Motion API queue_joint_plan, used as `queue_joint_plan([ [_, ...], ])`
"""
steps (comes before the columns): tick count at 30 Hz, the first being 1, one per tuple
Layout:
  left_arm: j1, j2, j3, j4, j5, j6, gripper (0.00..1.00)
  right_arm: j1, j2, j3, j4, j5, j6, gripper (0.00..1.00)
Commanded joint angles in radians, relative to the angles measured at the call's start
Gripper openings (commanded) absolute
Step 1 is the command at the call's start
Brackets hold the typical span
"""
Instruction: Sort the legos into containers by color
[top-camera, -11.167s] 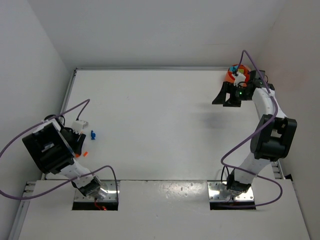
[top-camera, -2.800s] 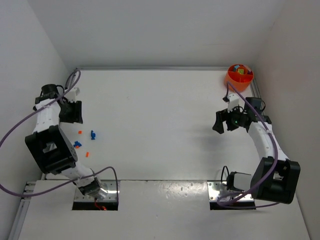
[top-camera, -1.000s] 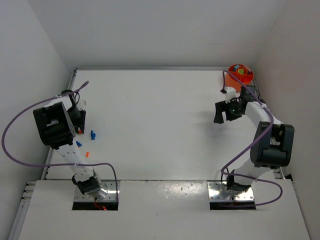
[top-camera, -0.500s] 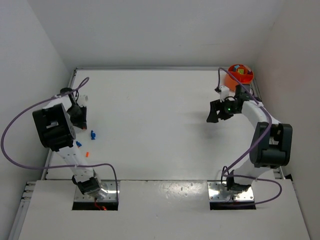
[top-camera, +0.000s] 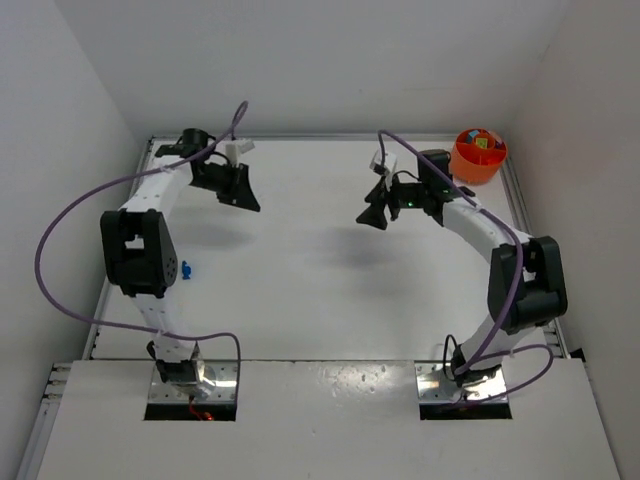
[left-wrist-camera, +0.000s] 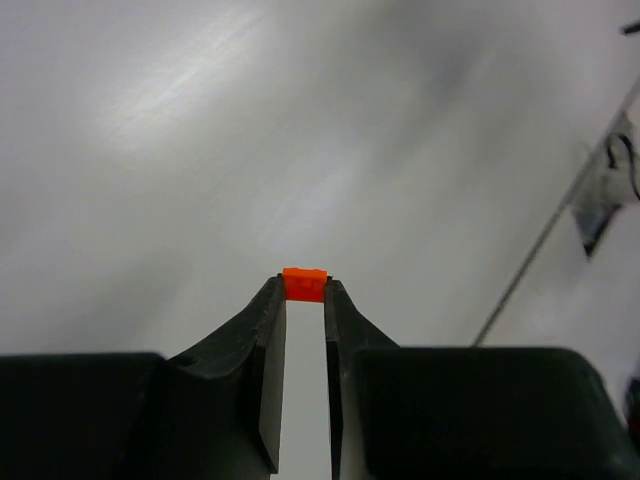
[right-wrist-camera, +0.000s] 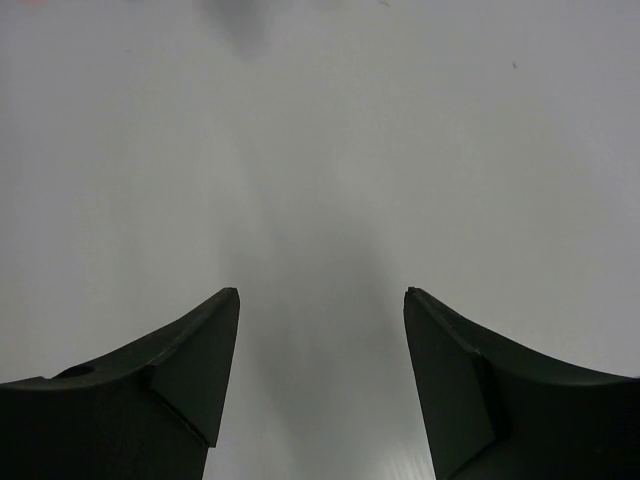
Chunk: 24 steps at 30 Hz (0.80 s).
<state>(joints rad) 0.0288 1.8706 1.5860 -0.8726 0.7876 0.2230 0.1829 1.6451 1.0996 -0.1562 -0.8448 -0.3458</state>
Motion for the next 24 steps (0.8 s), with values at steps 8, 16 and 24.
queue_joint_plan([
  [8, -0.176, 0.17, 0.218, -0.298, 0.361, 0.286, 0.09, 0.135, 0.139, 0.019, 0.403, -0.111, -0.091, 0.66],
  [16, -0.224, 0.179, 0.209, -0.365, 0.441, 0.349, 0.0, 0.208, 0.159, -0.063, 0.678, -0.086, -0.091, 0.65],
  [24, -0.242, 0.199, 0.19, -0.422, 0.432, 0.406, 0.0, 0.244, 0.168, -0.061, 0.673, -0.227, -0.198, 0.53],
])
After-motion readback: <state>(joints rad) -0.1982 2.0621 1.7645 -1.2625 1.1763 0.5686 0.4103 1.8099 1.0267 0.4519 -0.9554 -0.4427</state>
